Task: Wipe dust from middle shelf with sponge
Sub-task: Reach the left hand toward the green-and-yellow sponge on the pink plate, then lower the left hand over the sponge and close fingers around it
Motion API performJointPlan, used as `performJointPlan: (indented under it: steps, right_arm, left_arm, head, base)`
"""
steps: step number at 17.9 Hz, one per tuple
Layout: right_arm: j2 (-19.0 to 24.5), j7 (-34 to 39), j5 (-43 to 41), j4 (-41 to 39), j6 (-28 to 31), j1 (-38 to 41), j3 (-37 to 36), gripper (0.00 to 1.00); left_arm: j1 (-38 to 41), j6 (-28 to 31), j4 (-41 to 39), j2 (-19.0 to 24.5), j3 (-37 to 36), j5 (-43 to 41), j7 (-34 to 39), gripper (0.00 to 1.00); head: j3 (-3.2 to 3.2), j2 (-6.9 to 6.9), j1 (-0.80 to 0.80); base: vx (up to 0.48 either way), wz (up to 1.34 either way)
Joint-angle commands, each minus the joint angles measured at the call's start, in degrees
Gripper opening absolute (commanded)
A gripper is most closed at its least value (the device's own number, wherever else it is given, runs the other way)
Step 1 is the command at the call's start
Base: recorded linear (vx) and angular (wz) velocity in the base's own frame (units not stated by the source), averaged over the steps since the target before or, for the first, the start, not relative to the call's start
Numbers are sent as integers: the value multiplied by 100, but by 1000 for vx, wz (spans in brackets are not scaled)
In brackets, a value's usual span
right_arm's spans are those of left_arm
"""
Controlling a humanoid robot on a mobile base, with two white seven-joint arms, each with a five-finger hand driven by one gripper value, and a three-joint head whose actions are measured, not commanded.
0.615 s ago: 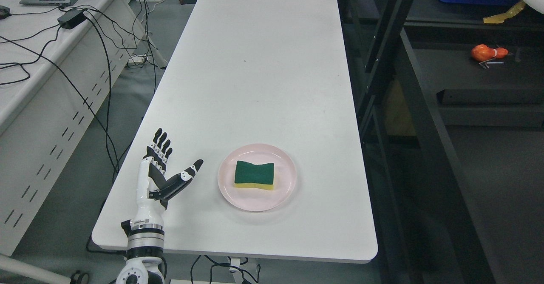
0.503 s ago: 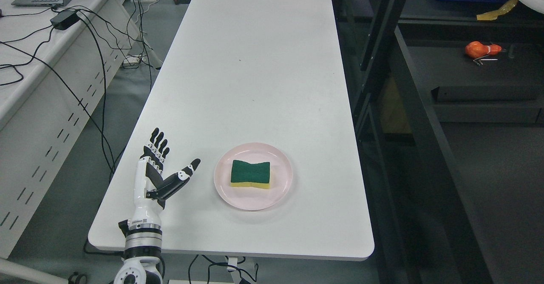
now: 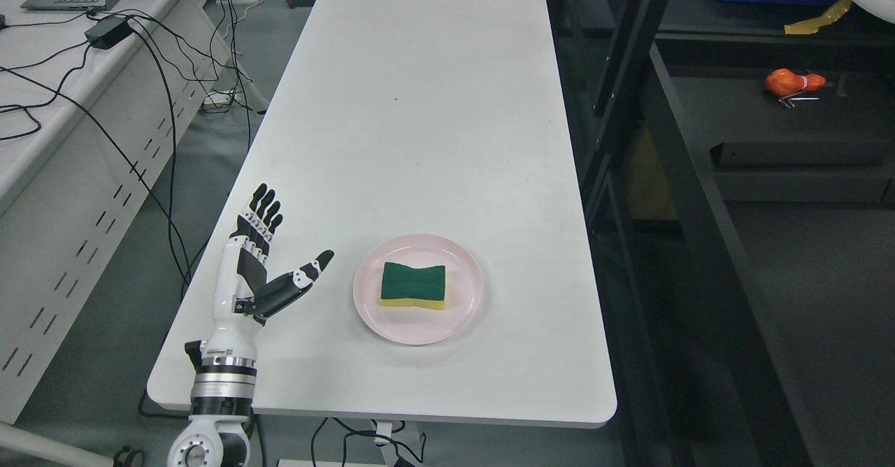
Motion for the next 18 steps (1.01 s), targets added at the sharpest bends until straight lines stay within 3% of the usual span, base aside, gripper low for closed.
performJointPlan:
  steps: [1,4,7,14,18]
  right_arm:
    - [-100,-1,0,-100,3,0,0,100]
    - [-100,-1,0,-100,3,0,0,100]
    - [-100,-1,0,-100,3,0,0,100]
    - [-100,-1,0,-100,3,0,0,100]
    - [-100,-1,0,-100,3,0,0,100]
  left_arm:
    - [-883,-568,368,1680,-156,-1664,-1033,95]
    - [-1447,-1500,484,1787,-569,-3607,-2184,93]
    - [-1948,-1801,493,2092,-1078,-5260,-2390,93]
    - [-2344,-1977,597,2332,-1475,-5932,-2669,92]
    - [-2713,-1977,949,2253,-1940,-6012,-2671,89]
  head:
    - [0,0,0]
    - [0,0,0]
    - [0,0,0]
    - [0,0,0]
    - [0,0,0]
  base:
    - [0,0]
    - [0,0]
    - [0,0]
    - [0,0]
    - [0,0]
